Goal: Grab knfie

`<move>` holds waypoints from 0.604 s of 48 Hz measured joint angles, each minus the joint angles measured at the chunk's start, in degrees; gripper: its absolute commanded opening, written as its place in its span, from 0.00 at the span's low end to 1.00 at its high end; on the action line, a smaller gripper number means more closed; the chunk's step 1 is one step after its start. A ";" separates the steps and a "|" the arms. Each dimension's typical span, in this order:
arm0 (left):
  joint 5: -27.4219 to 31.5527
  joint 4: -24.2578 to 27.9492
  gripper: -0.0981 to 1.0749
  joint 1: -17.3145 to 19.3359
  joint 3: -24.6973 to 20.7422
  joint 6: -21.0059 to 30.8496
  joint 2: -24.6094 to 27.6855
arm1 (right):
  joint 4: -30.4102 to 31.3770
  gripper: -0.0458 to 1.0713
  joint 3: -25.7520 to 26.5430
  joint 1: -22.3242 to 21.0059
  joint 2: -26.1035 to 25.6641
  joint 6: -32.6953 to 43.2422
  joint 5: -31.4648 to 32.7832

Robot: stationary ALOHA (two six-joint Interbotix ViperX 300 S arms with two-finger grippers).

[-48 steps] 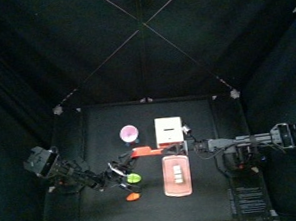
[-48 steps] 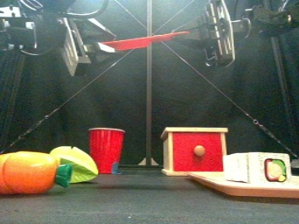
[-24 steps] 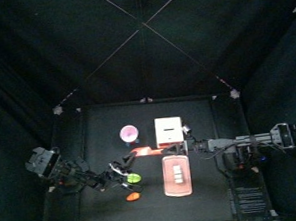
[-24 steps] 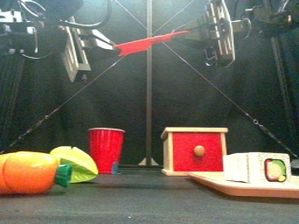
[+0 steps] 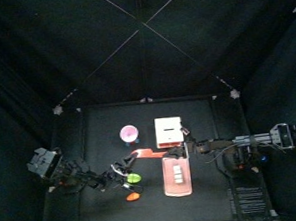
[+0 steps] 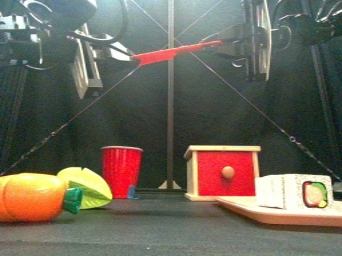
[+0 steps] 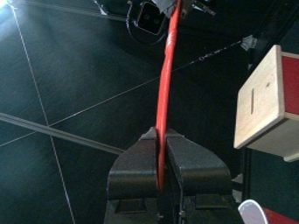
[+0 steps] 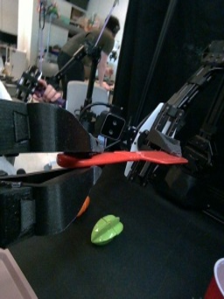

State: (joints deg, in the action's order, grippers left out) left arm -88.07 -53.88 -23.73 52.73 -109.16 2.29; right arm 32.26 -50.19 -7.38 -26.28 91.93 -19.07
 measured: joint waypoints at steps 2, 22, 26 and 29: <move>0.00 0.00 0.38 0.00 0.00 0.00 0.00 | 0.70 0.40 0.00 -0.26 0.00 0.00 0.00; 0.00 -0.62 0.38 -1.85 -0.09 0.26 0.00 | 12.30 0.97 0.00 -0.70 -0.62 -0.44 3.16; 0.09 -0.62 0.37 -1.93 -0.18 0.53 0.00 | 15.03 0.97 -0.18 -0.18 -1.14 -0.44 3.25; 0.35 -0.70 0.37 -1.93 -0.18 0.53 0.00 | 16.96 0.97 -0.35 0.26 -1.76 -0.53 3.25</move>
State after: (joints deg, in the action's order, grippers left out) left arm -87.71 -54.58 -25.66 52.56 -108.63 2.29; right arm 49.22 -50.54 -7.12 -28.04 91.41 -15.82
